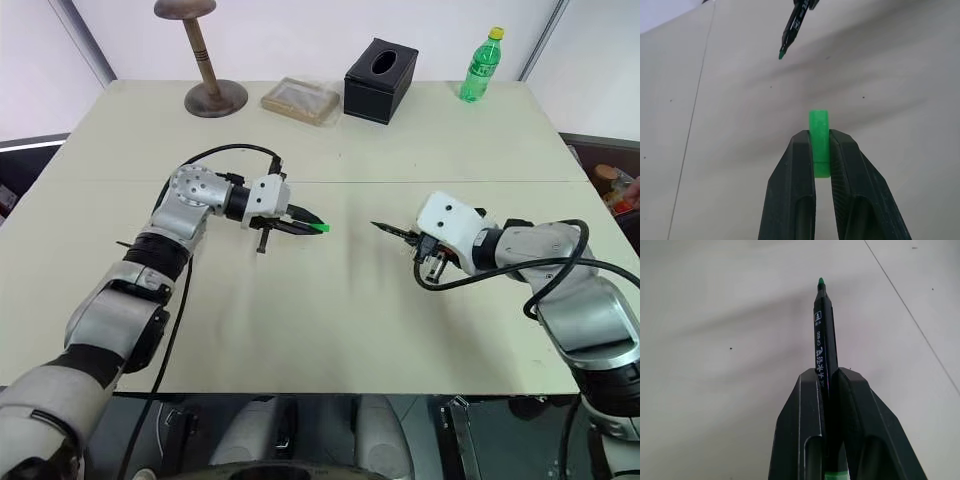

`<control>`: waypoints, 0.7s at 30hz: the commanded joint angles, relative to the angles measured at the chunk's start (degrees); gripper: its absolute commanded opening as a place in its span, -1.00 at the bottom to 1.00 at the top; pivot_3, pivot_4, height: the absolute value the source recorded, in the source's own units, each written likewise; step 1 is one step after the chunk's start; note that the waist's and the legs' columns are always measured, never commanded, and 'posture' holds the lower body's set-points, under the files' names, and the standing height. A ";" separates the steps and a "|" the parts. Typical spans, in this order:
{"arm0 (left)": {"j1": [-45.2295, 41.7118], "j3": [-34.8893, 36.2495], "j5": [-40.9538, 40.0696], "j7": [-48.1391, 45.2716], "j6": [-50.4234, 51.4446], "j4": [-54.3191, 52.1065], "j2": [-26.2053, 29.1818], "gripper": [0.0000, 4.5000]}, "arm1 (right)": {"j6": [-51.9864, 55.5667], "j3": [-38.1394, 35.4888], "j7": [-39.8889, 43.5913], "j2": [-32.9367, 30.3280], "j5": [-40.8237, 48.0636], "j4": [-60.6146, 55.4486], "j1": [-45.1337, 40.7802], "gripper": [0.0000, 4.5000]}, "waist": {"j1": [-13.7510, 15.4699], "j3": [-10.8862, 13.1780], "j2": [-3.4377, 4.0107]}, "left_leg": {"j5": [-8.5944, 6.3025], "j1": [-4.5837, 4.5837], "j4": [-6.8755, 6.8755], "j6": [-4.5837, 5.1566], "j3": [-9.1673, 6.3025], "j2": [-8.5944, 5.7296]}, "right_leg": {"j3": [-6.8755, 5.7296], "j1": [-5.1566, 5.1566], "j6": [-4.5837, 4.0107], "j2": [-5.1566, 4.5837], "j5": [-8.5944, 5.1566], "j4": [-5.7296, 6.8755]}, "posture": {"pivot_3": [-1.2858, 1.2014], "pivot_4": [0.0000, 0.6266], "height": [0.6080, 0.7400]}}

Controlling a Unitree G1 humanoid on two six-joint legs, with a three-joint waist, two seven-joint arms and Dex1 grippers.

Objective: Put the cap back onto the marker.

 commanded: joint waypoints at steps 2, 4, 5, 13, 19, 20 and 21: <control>-2.89 0.99 0.18 -0.39 -3.15 2.28 -0.61 -1.00 | 1.55 0.37 -0.67 -0.33 0.85 -3.84 -2.08 -0.99 | 0.02 0.00 0.00 | 0.00 -0.03 0.00 0.00 -0.01 0.00 | -0.01 -0.03 0.00 0.00 0.00 0.00 | 0.03 -0.52 1.00; -3.41 1.10 0.35 -0.43 -4.37 3.18 -0.88 -1.00 | 2.20 1.01 -0.75 -0.12 1.14 -4.53 -2.65 -0.99 | 0.01 0.00 0.00 | 0.00 -0.07 0.00 0.00 -0.01 0.00 | -0.01 -0.05 0.00 0.00 0.00 0.00 | 0.03 -0.52 1.00; -3.71 1.18 0.42 -0.29 -4.88 3.64 -1.09 -1.00 | 2.40 1.49 -0.76 -0.03 1.26 -4.85 -2.99 -0.99 | 0.02 0.00 0.00 | 0.00 -0.08 0.01 0.00 -0.01 0.00 | -0.01 -0.06 0.00 0.00 0.00 0.00 | 0.03 -0.52 1.00; -5.38 1.08 1.96 1.39 -10.37 6.57 -2.18 -1.00 | 3.95 4.04 -1.14 1.34 2.86 -5.97 -5.84 -0.99 | 0.06 0.00 -0.01 | 0.00 -0.17 0.01 0.00 -0.04 0.00 | -0.04 -0.12 0.00 0.00 0.00 -0.01 | 0.03 -0.52 1.00; -6.05 1.50 2.07 3.11 -13.99 8.00 -3.09 -1.00 | 4.62 4.93 -1.20 1.79 3.44 -6.16 -7.03 -0.99 | 0.07 0.00 -0.01 | 0.00 -0.24 0.02 0.00 -0.05 -0.01 | -0.04 -0.18 0.00 0.00 0.00 -0.01 | 0.03 -0.52 1.00; -6.11 1.45 2.15 3.13 -14.15 8.19 -3.09 -1.00 | 4.67 4.96 -1.19 1.78 3.50 -6.16 -7.05 -0.99 | 0.07 0.00 -0.01 | 0.00 -0.26 0.02 0.00 -0.05 -0.01 | -0.05 -0.20 0.00 0.00 0.00 -0.01 | 0.03 -0.52 1.00; -6.16 1.40 2.19 3.14 -14.30 8.36 -3.07 -1.00 | 4.71 5.00 -1.17 1.77 3.56 -6.15 -7.09 -0.99 | 0.06 0.00 -0.01 | 0.00 -0.28 0.02 0.00 -0.05 -0.01 | -0.05 -0.22 0.00 0.00 0.00 -0.01 | 0.03 -0.52 1.00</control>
